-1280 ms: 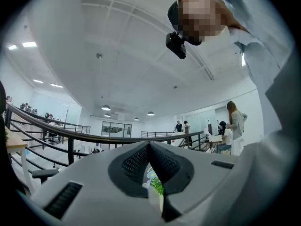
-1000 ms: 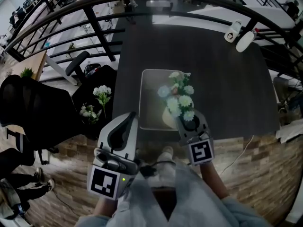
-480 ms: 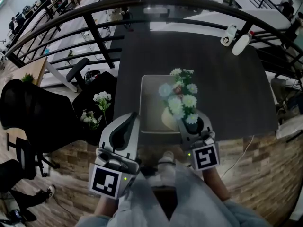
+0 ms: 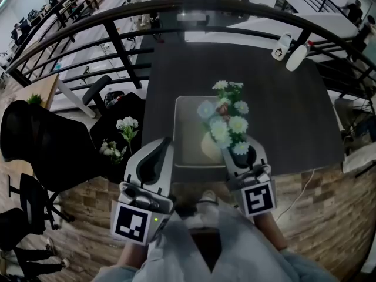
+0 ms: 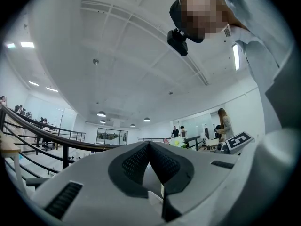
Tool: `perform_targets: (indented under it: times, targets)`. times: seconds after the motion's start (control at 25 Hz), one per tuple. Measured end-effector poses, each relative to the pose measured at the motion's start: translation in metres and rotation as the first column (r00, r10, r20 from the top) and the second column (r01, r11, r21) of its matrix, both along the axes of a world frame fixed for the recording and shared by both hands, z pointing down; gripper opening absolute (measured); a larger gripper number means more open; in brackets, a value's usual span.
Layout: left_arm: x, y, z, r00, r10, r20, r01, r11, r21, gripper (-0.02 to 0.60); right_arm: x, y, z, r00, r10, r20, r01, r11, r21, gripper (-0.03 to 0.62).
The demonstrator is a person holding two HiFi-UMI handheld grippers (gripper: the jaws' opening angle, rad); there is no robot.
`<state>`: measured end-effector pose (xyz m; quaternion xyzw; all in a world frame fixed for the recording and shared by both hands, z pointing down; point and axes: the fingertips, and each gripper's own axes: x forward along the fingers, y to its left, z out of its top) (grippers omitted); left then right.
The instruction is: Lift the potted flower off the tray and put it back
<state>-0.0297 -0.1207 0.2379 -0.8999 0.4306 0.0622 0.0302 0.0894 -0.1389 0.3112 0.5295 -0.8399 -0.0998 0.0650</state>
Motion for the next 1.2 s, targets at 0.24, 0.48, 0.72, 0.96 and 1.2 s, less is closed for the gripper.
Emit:
perform_targets:
  times: [0.24, 0.48, 0.72, 0.96, 1.2]
  targets:
    - [0.001, -0.001, -0.002, 1.0, 0.0, -0.005, 0.0, 1.0, 0.005, 0.0, -0.001, 0.002, -0.007, 1.0, -0.005, -0.013, 0.005, 1.0, 0.024, 0.086]
    - [0.003, 0.001, 0.001, 1.0, 0.0, 0.003, 0.0, 1.0, 0.005, 0.0, 0.0, 0.005, -0.005, 1.0, -0.008, -0.014, 0.009, 1.0, 0.019, 0.085]
    - [0.005, 0.0, 0.0, 1.0, -0.003, 0.007, 0.003, 1.0, 0.005, 0.0, 0.0, 0.005, -0.009, 1.0, -0.01, -0.01, 0.011, 1.0, 0.02, 0.086]
    - [0.008, 0.003, -0.001, 1.0, -0.002, 0.016, 0.001, 1.0, 0.007, 0.0, 0.002, 0.008, -0.01, 1.0, -0.011, -0.017, 0.011, 1.0, 0.018, 0.086]
    - [0.009, 0.004, 0.002, 1.0, 0.017, 0.014, -0.017, 1.0, 0.005, -0.002, 0.0, 0.007, -0.008, 1.0, -0.007, -0.022, 0.007, 1.0, 0.015, 0.085]
